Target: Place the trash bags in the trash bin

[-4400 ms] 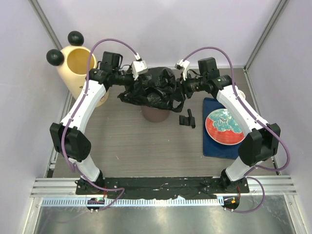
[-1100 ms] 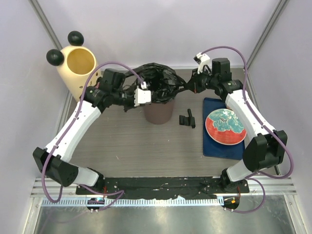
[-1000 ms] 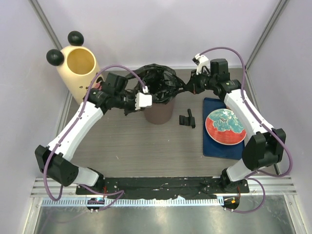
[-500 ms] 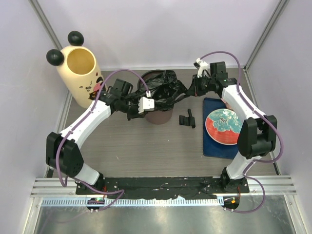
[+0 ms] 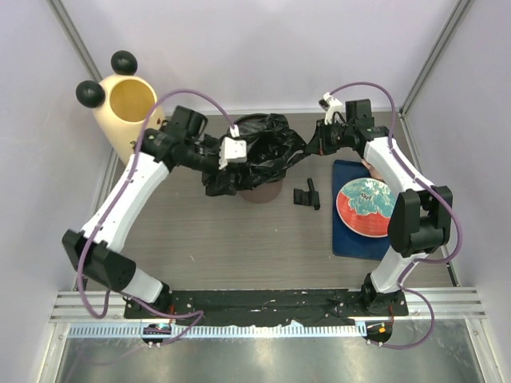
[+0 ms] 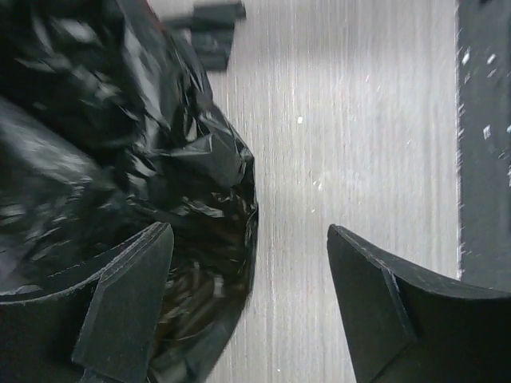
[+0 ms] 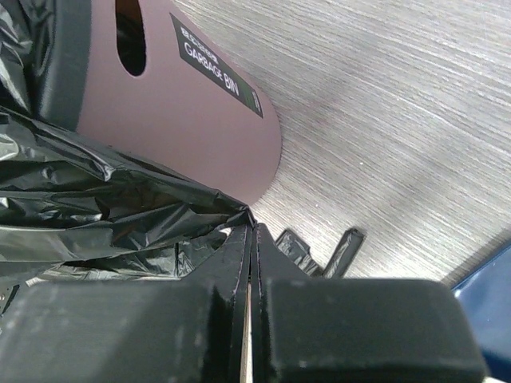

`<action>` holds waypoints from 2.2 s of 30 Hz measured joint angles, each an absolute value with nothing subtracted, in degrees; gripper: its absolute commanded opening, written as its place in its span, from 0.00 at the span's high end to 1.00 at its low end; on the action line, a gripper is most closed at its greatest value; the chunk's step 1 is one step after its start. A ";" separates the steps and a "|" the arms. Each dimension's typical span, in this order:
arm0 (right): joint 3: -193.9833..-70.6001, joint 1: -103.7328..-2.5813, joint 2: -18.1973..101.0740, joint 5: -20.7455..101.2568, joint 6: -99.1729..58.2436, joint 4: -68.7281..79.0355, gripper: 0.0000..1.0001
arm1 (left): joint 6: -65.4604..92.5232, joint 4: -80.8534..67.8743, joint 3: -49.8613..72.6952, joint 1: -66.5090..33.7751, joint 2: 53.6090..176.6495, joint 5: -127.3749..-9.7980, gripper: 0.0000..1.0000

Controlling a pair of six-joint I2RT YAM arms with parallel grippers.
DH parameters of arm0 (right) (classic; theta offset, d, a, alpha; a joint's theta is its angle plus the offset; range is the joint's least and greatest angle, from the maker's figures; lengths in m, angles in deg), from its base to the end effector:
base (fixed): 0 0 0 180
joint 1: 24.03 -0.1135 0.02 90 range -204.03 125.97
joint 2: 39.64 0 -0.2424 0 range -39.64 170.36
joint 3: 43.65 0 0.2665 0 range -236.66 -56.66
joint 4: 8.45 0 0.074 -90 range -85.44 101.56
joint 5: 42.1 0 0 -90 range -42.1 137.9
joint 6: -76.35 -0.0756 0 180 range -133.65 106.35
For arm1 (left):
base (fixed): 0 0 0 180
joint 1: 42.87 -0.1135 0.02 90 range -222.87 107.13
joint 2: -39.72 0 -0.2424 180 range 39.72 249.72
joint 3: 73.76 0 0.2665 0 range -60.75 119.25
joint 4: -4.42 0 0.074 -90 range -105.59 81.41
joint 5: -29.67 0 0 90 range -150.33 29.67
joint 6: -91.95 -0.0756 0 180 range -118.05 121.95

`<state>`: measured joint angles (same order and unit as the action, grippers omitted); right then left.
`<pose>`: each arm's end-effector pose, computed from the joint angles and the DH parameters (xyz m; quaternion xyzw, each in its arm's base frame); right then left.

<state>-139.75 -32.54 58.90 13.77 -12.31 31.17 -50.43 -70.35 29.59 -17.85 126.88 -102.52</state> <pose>0.4127 0.1046 0.2504 -0.1938 0.8601 0.2919 0.3708 0.2791 -0.1863 0.3190 0.6376 0.6400 -0.2769 0.3274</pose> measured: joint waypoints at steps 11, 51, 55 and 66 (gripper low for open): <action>-140.03 -33.68 58.90 13.22 -12.85 29.18 0.99 | -28.40 -60.21 38.69 -17.94 117.89 -106.52 0.19; -148.77 -34.23 68.17 16.72 -17.42 25.99 0.99 | 6.33 -27.49 45.92 -30.24 156.01 -92.40 1.00; -148.21 -34.23 68.76 16.65 -17.86 25.90 0.99 | 7.43 -26.07 43.30 -30.31 155.99 -92.64 1.00; -141.84 -34.23 68.25 11.73 -18.43 25.27 0.99 | 8.43 -29.15 40.28 -33.68 155.66 -95.55 0.50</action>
